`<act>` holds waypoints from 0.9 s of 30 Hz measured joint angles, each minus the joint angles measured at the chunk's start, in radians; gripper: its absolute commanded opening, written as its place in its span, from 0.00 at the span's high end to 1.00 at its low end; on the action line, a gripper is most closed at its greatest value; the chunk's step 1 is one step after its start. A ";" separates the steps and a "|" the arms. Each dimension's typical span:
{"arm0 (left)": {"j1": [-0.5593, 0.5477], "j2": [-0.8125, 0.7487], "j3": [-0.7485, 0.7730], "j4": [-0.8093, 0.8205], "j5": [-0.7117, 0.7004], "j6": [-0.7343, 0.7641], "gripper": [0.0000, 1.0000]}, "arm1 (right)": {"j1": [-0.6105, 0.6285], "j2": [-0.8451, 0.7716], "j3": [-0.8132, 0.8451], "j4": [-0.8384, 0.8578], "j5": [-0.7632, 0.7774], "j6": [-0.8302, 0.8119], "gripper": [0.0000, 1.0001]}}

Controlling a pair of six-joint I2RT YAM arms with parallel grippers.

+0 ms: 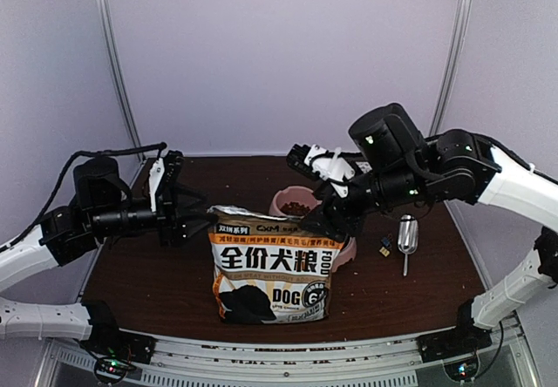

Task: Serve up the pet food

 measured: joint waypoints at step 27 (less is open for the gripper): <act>0.000 -0.059 0.092 -0.265 -0.102 -0.652 0.16 | 0.254 0.306 0.057 0.322 0.411 -0.253 1.00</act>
